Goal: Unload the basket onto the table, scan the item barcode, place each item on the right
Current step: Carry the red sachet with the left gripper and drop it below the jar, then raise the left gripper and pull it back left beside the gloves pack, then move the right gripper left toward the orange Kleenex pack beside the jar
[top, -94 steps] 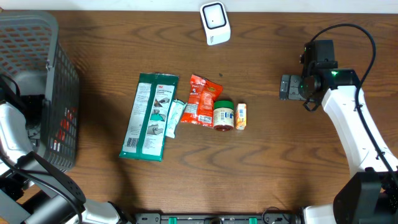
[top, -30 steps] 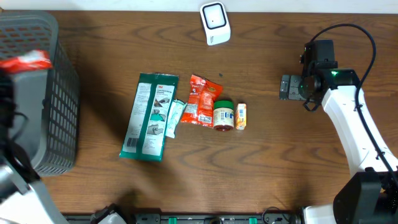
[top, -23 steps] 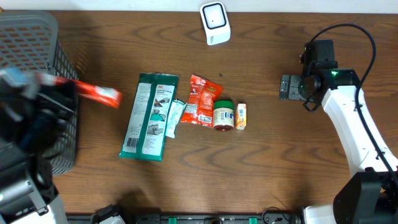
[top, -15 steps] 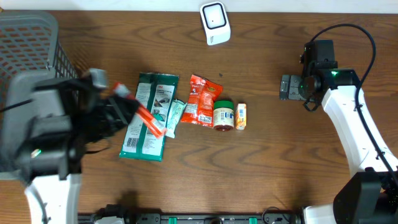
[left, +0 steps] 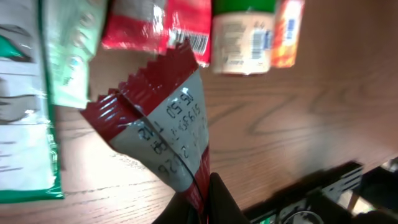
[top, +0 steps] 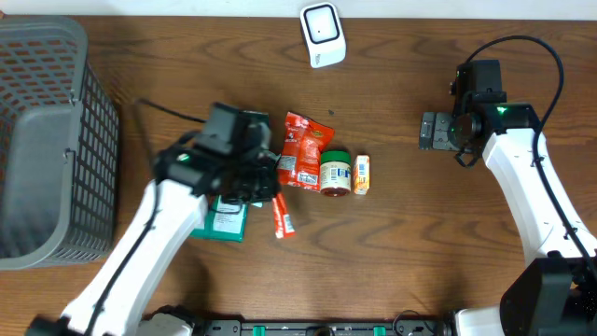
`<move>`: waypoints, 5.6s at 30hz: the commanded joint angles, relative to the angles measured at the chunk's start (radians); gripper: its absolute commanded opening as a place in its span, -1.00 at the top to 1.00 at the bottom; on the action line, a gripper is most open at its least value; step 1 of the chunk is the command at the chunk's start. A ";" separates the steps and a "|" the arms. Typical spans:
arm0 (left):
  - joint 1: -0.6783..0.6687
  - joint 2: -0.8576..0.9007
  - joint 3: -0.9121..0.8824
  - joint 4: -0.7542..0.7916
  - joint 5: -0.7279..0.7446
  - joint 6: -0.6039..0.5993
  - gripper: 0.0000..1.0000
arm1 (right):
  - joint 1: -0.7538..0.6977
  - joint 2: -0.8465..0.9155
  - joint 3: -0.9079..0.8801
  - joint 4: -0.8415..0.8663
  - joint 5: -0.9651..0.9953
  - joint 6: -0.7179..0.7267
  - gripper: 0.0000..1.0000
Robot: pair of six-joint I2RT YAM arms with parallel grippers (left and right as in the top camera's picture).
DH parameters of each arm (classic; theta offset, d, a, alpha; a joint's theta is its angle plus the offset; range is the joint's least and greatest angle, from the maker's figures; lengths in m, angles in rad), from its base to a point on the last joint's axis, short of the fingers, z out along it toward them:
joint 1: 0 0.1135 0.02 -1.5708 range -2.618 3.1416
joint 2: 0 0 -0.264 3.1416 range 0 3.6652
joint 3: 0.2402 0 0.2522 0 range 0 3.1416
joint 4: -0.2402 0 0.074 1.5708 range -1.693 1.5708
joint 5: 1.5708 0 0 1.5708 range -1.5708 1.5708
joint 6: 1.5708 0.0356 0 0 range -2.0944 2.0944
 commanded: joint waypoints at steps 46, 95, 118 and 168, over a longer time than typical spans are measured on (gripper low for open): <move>-0.176 0.332 -0.022 0.114 -0.138 -0.111 0.74 | -0.003 -0.010 0.010 -0.001 0.017 -0.010 -0.98; 0.250 -0.043 0.054 0.053 -0.289 -0.043 -0.71 | -0.003 -0.010 0.010 -0.001 0.016 -0.010 -0.99; 0.250 -0.043 0.054 0.053 -0.289 -0.043 -0.72 | -0.003 -0.010 0.010 -0.001 0.016 -0.010 -0.98; 0.250 -0.043 0.054 0.053 -0.289 -0.043 -0.73 | -0.002 -0.010 0.010 0.018 -0.268 -0.006 -0.99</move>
